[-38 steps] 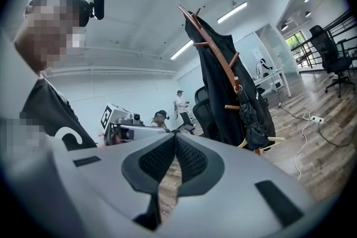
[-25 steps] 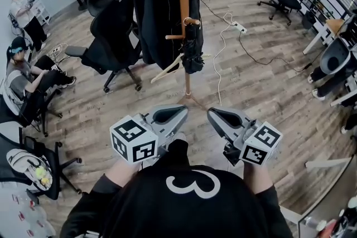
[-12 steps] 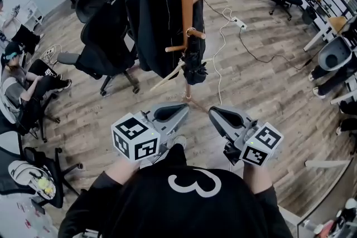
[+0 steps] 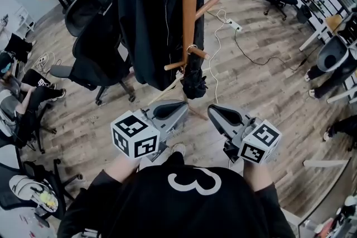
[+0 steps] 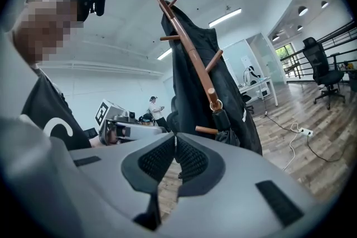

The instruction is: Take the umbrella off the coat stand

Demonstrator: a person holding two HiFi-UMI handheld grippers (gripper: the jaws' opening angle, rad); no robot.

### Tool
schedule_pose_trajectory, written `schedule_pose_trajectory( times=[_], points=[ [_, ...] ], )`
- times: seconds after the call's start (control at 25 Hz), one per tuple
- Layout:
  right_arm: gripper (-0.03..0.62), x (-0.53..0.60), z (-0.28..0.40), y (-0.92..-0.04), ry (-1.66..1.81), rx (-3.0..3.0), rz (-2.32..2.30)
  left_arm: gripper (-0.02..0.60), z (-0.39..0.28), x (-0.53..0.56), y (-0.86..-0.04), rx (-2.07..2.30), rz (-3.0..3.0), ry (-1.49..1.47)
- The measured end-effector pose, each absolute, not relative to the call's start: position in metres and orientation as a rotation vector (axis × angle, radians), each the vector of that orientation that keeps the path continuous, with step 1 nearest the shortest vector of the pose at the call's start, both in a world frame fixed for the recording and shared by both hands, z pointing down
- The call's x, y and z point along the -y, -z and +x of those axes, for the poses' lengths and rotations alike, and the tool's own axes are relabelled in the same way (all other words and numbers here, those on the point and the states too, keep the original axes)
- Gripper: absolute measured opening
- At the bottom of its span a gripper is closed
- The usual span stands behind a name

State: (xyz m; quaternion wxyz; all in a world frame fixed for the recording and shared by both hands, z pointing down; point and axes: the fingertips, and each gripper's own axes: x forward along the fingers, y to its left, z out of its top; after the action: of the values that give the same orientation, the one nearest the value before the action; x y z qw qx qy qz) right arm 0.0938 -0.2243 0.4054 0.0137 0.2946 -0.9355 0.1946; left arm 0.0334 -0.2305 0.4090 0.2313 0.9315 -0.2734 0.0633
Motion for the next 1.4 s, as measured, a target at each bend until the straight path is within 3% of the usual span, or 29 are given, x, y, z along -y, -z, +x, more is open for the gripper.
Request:
schedule_pose_trajectory(
  times=[0.6, 0.68, 1.4],
  points=[
    [0.036, 0.292, 0.090, -0.411, -0.647, 2.919, 1.056, 0.017, 0.016, 0.295, -0.416, 0.702, 2.577, -0.200],
    [0.119, 0.299, 0.087, -0.409, -0.653, 2.934, 1.052, 0.017, 0.013, 0.301, -0.416, 0.694, 2.582, -0.207],
    [0.213, 0.355, 0.073, -0.432, -0.409, 2.813, 1.183, 0.017, -0.001, 0.344, -0.428, 0.652, 2.580, -0.228]
  ],
)
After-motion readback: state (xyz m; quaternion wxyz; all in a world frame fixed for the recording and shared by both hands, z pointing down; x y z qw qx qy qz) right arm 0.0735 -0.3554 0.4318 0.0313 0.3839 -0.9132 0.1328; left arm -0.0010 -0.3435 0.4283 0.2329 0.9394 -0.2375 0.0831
